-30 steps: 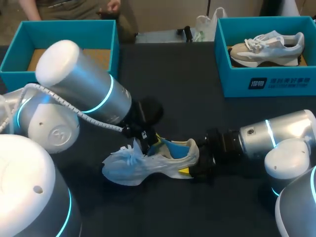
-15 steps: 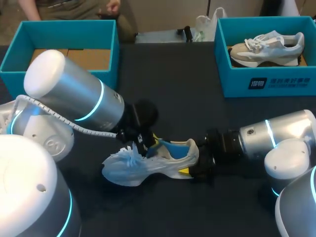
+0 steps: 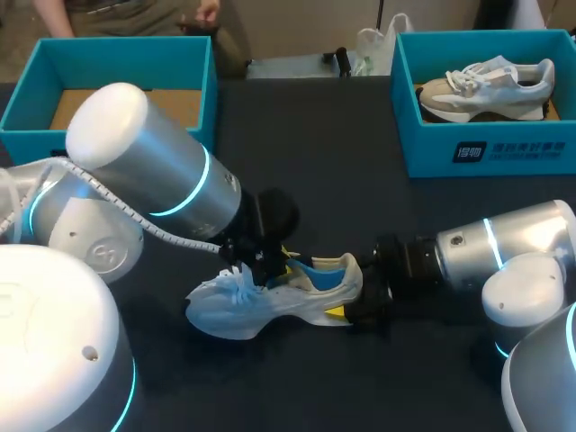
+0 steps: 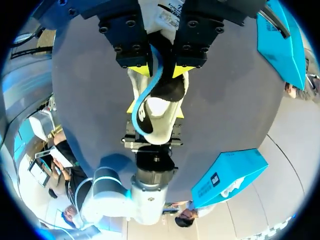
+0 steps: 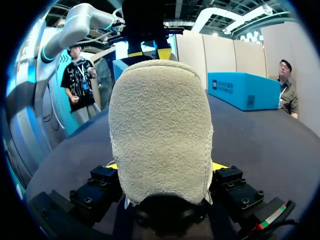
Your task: Take the shoe out of the shoebox, open the shoe tongue, remove and reinsert the insole, then place the shoe into the shoebox
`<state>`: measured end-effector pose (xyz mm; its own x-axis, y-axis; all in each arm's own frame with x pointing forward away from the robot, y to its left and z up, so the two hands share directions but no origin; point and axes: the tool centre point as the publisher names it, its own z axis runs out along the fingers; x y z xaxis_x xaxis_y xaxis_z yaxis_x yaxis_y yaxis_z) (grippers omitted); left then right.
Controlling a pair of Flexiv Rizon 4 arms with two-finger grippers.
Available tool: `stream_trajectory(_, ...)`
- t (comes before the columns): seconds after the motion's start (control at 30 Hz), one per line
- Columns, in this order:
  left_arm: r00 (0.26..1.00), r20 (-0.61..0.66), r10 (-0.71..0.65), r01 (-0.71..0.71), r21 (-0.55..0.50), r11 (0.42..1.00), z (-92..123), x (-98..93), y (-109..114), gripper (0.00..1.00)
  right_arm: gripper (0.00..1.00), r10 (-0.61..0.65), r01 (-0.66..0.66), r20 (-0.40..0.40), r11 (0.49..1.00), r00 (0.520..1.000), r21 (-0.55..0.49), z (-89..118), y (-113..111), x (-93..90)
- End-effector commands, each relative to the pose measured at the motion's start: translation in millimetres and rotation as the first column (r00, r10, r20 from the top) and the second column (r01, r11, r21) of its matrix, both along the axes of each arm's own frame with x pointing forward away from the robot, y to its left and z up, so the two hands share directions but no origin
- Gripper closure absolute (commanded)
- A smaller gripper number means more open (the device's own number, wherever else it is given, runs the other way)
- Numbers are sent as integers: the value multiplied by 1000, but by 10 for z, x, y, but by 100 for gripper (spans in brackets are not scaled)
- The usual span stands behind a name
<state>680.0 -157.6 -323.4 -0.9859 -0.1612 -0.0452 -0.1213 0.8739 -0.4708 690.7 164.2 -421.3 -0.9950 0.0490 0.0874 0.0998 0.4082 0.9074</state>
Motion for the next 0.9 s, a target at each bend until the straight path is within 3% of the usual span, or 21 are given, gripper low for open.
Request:
stream_trajectory(0.03,1000,3,5,-5,23,1000,-27,16,-32,73,100,-2,2,0,1000,1000,-5,6,13,-5)
stream_trajectory(0.33,998,56,-6,4,41,999,44,-11,16,71,100,-2,2,0,1000,1000,-5,6,13,-5)
stream_trajectory(0.47,998,68,-7,3,46,999,57,0,8,64,100,-2,2,0,1000,1000,-5,6,13,-5)
stream_trajectory(0.83,993,113,-15,5,88,996,-4,46,-114,67,100,-2,2,0,1000,1000,-5,6,13,-5)
stream_trajectory(0.9,993,121,-12,1,95,995,-36,50,-129,76,100,-2,2,0,1000,1000,-5,6,13,-5)
